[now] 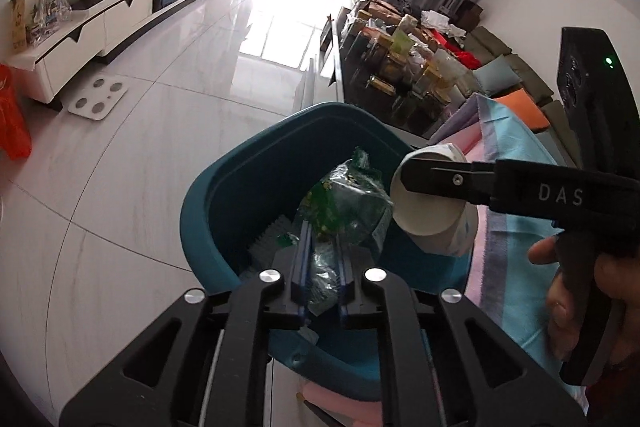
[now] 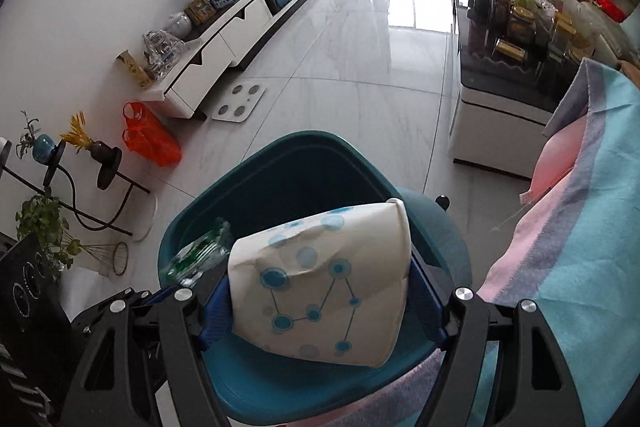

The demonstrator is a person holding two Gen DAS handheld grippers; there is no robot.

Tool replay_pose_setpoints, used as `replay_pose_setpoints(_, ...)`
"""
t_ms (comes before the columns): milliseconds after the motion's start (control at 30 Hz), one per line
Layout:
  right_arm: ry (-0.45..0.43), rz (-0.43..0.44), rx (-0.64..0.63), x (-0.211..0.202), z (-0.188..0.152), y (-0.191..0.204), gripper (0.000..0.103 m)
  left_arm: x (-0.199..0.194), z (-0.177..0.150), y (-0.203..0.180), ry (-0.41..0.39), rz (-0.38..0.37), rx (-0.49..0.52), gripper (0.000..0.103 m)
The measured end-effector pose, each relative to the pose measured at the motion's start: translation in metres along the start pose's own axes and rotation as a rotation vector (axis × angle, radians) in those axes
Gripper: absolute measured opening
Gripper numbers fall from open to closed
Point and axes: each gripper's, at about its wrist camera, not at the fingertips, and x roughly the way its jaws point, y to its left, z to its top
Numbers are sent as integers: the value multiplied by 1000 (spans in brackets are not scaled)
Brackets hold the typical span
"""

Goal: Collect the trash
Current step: 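Carry the paper cup and snack wrapper over the teal bin with both tools, then open both tools to drop the cup and wrapper into the bin, then move both tools back over the table toward the gold foil bag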

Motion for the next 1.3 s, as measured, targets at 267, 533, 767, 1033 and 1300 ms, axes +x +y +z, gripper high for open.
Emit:
replay_pose_setpoints(267, -20, 30, 27, -4, 6, -3, 81, 2, 0, 0, -30, 5, -12, 30)
replay_pose_setpoints(533, -69, 39, 27, -24, 6, -1, 85, -14, 0, 4, -70, 23, -25, 47)
replay_pose_setpoints(767, -145, 17, 17, -56, 1, -7, 93, -42, -2, 3, -131, 49, -10, 70)
replay_pose_setpoints(1033, -276, -12, 6, -110, -29, -16, 96, -84, -4, -8, -224, 65, 35, 97)
replay_pose_setpoints(1300, -444, -70, -17, -174, -88, -21, 96, -126, -9, -47, -290, 70, 108, 98)
